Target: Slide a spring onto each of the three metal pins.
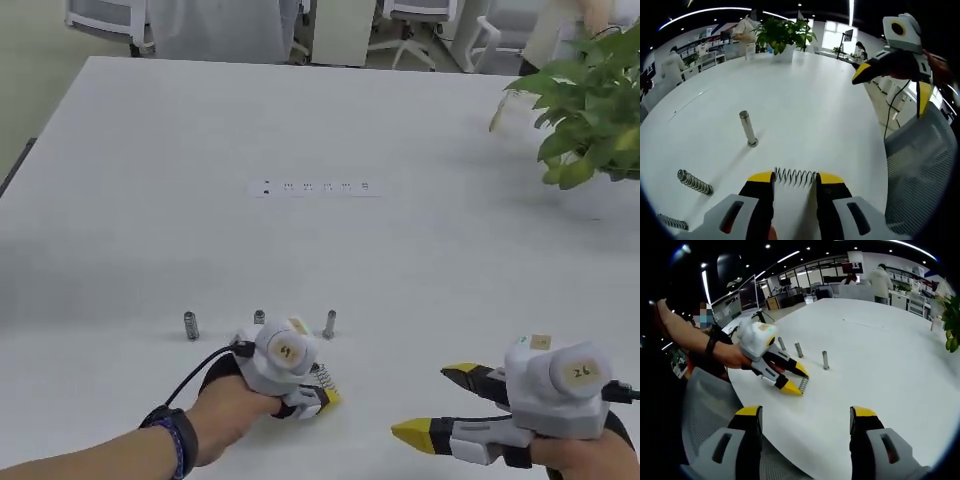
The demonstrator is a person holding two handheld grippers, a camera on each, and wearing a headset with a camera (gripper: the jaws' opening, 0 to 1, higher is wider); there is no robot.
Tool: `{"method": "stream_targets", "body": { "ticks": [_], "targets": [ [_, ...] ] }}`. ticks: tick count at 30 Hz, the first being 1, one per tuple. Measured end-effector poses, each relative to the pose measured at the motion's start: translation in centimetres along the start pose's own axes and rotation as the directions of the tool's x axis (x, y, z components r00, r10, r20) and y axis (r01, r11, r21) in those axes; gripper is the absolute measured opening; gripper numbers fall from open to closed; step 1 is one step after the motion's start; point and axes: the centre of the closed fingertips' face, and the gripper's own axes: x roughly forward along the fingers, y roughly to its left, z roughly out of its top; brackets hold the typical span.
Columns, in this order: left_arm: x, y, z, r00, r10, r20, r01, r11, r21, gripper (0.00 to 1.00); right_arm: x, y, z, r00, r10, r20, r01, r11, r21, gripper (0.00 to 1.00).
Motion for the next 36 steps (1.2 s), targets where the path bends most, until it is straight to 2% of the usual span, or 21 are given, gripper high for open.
{"method": "stream_targets", "body": {
  "ticks": [11, 17, 28, 36],
  "targets": [
    [-3.4, 1.6, -3.0, 0.997, 0.078, -0.005, -0.078, 0.994, -0.074, 0.27, 0.9, 0.9, 0.4, 0.9996, 0.027, -0.007, -0.027, 0.999, -0.021, 0.7],
    [-4.5, 2.3, -4.1, 0.9938, 0.111, -0.009, -0.111, 0.988, -0.108, 0.27, 1.5, 1.3, 1.1, 0.9991, 0.042, -0.006, -0.042, 0.998, -0.035, 0.7],
    [-5.4, 2.7, -4.9, 0.9861, 0.166, -0.013, -0.166, 0.976, -0.142, 0.27, 2.0, 1.7, 1.3, 0.9983, 0.057, -0.008, -0.057, 0.997, -0.046, 0.7],
    [-5.6, 2.6, -5.1, 0.9842, 0.176, -0.016, -0.177, 0.973, -0.145, 0.27, 1.8, 1.7, 0.9, 0.9983, 0.057, -0.011, -0.057, 0.997, -0.042, 0.7]
  ]
}}
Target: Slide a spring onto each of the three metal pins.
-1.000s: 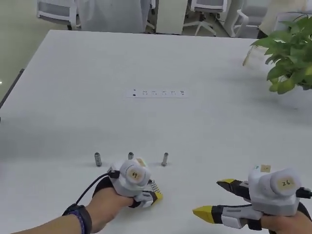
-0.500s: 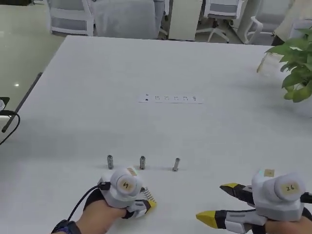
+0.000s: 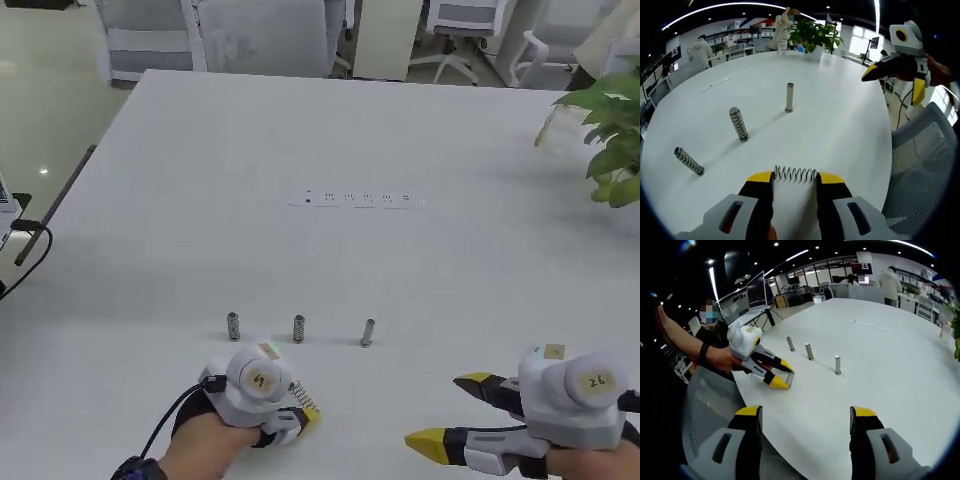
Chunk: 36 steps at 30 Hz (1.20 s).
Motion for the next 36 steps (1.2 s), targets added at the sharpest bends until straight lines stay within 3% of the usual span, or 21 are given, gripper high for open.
{"method": "stream_targets", "body": {
  "ticks": [5, 14, 21, 24, 25, 28, 32, 36],
  "targets": [
    [-0.5, 0.2, 0.0, 0.9999, -0.014, -0.005, 0.014, 1.0, 0.018, 0.31, -0.2, 0.0, -0.1, 1.0, -0.002, 0.001, 0.002, 1.0, 0.005, 0.7],
    [-1.5, 0.5, 0.1, 0.9979, -0.06, -0.024, 0.062, 0.988, 0.143, 0.33, 0.0, 0.3, -0.3, 1.0, 0.007, 0.001, -0.007, 1.0, 0.004, 0.7],
    [-1.3, 0.0, 1.3, 0.9936, -0.106, -0.041, 0.113, 0.959, 0.261, 0.33, 0.2, 0.4, -0.4, 0.9999, 0.015, -0.001, -0.015, 1.0, 0.003, 0.7],
    [-0.9, -0.4, 1.5, 0.9894, -0.136, -0.051, 0.145, 0.949, 0.279, 0.33, 0.2, 0.5, -0.3, 0.9998, 0.017, -0.001, -0.017, 1.0, 0.002, 0.69],
    [-0.7, -0.7, 1.6, 0.9857, -0.152, -0.072, 0.167, 0.933, 0.318, 0.33, 0.1, 0.5, -0.4, 0.9999, 0.017, -0.001, -0.017, 1.0, 0.002, 0.69],
    [-0.4, -1.2, 1.5, 0.9778, -0.182, -0.104, 0.207, 0.911, 0.356, 0.33, -0.1, 0.4, -0.4, 0.9999, 0.016, 0.001, -0.016, 1.0, 0.005, 0.69],
    [-0.2, -1.4, 1.4, 0.9679, -0.208, -0.141, 0.248, 0.885, 0.394, 0.33, -0.3, 0.3, -0.6, 0.9999, 0.014, 0.002, -0.014, 1.0, 0.009, 0.68],
    [0.1, -1.4, 1.1, 0.9588, -0.225, -0.173, 0.278, 0.87, 0.406, 0.32, -0.4, 0.2, -0.8, 0.9999, 0.013, 0.002, -0.013, 1.0, 0.015, 0.68]
  ]
}}
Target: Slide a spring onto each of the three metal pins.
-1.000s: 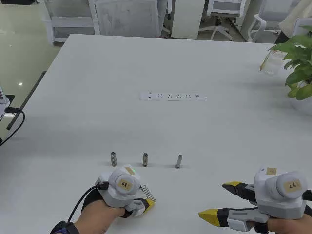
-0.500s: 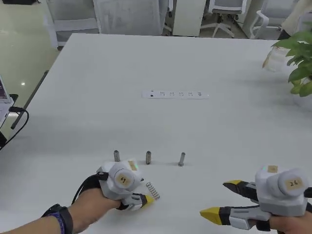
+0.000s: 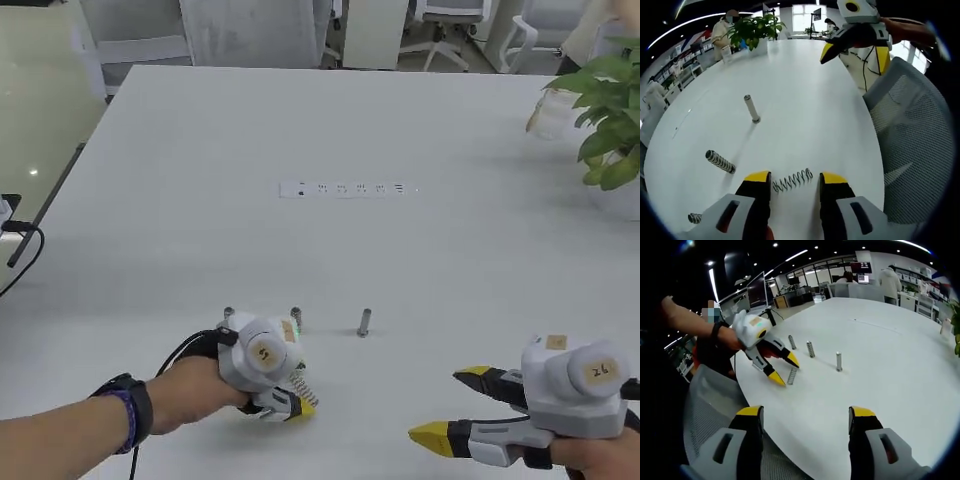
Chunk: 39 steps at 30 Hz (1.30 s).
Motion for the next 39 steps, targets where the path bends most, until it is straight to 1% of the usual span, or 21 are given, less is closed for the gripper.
{"method": "stream_targets", "body": {
  "ticks": [3, 6, 8, 10, 12, 14, 16, 17, 19, 24, 32, 36, 39],
  "targets": [
    [0.1, -0.2, -0.3, 0.9996, -0.025, -0.017, 0.025, 1.0, 0.002, 0.3, 0.0, 0.0, 0.0, 1.0, 0.0, 0.001, 0.0, 1.0, 0.0, 0.68],
    [0.2, -0.3, -0.6, 0.999, -0.033, -0.029, 0.033, 0.999, 0.003, 0.28, 0.0, 0.1, 0.2, 1.0, 0.003, 0.003, -0.003, 1.0, -0.003, 0.68],
    [0.1, -0.2, -0.9, 0.9988, -0.028, -0.04, 0.029, 1.0, 0.01, 0.27, 0.1, 0.2, 0.2, 1.0, 0.005, 0.003, -0.005, 1.0, -0.004, 0.68],
    [0.0, -0.3, -1.1, 0.9984, -0.034, -0.045, 0.034, 0.999, 0.009, 0.25, 0.2, 0.3, 0.3, 1.0, 0.009, 0.002, -0.009, 1.0, -0.009, 0.68],
    [-0.1, -0.2, -1.4, 0.9982, -0.026, -0.054, 0.027, 1.0, 0.01, 0.23, 0.3, 0.5, 0.4, 0.9999, 0.015, 0.003, -0.015, 1.0, -0.01, 0.69],
    [-0.3, -0.3, -1.7, 0.9978, -0.03, -0.059, 0.031, 0.999, 0.01, 0.22, 0.4, 0.6, 0.4, 0.9998, 0.019, -0.001, -0.019, 1.0, -0.014, 0.69],
    [-0.4, -0.2, -2.2, 0.9967, -0.026, -0.077, 0.028, 0.999, 0.023, 0.21, 0.5, 0.6, 0.4, 0.9998, 0.022, 0.0, -0.022, 1.0, -0.016, 0.7],
    [-0.5, -0.3, -2.2, 0.9971, -0.027, -0.071, 0.029, 0.999, 0.015, 0.21, 0.5, 0.7, 0.5, 0.9997, 0.023, 0.001, -0.023, 1.0, -0.015, 0.7],
    [-0.7, -0.2, -2.4, 0.997, -0.026, -0.073, 0.027, 1.0, 0.014, 0.2, 0.5, 0.7, 0.5, 0.9997, 0.024, 0.0, -0.024, 1.0, -0.017, 0.7],
    [-0.9, -0.3, -2.8, 0.9965, -0.026, -0.08, 0.028, 1.0, 0.014, 0.13, 0.5, 0.7, 0.6, 0.9997, 0.026, 0.001, -0.026, 0.999, -0.02, 0.7],
    [-1.1, -1.0, -3.0, 0.9967, -0.033, -0.075, 0.032, 0.999, -0.016, 0.03, 0.4, 0.7, 0.8, 0.9996, 0.028, 0.002, -0.028, 0.999, -0.021, 0.7],
    [-1.1, -1.1, -3.0, 0.9965, -0.029, -0.078, 0.027, 0.999, -0.023, 0.03, 0.5, 0.8, 0.7, 0.9994, 0.035, -0.005, -0.035, 0.999, -0.024, 0.7],
    [-1.0, -1.0, -3.1, 0.9966, -0.022, -0.08, 0.019, 0.999, -0.035, 0.02, 0.7, 1.1, 0.6, 0.9989, 0.045, -0.013, -0.045, 0.999, -0.026, 0.71]
  ]
}}
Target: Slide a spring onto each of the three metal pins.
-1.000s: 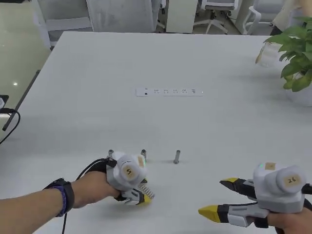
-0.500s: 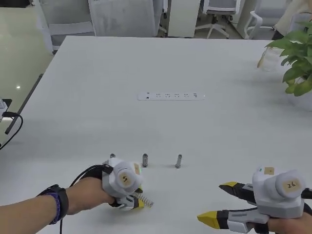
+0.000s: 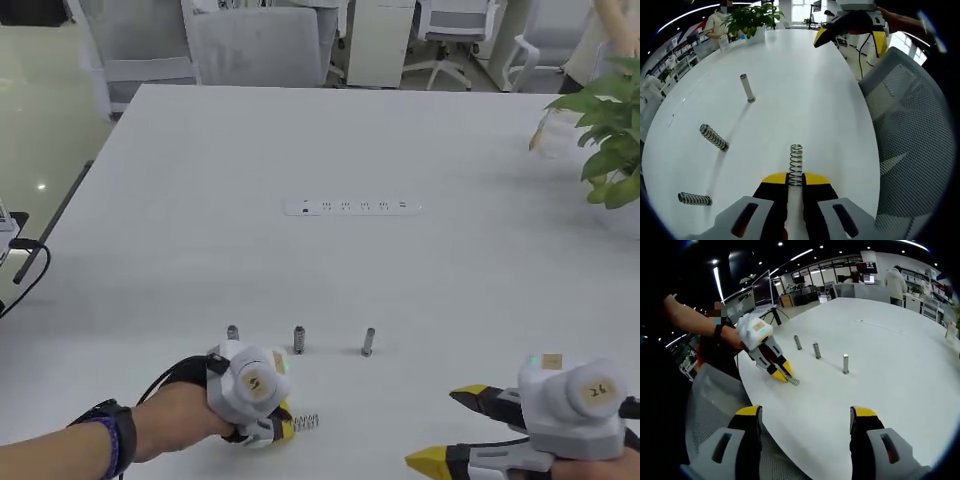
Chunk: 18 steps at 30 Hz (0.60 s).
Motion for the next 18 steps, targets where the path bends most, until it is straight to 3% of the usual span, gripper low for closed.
{"method": "stream_targets", "body": {
  "ticks": [9, 18],
  "targets": [
    [-0.5, 0.1, -0.6, 0.9996, 0.026, 0.011, -0.026, 0.997, -0.072, 0.02, 0.6, 1.1, -0.6, 0.999, 0.043, -0.014, -0.043, 0.999, 0.003, 0.72],
    [-2.2, 0.5, -0.6, 0.9949, 0.072, 0.07, -0.06, 0.984, -0.168, 0.02, 1.1, 1.6, -0.7, 0.997, 0.076, -0.018, -0.075, 0.997, 0.015, 0.7]
  ]
}}
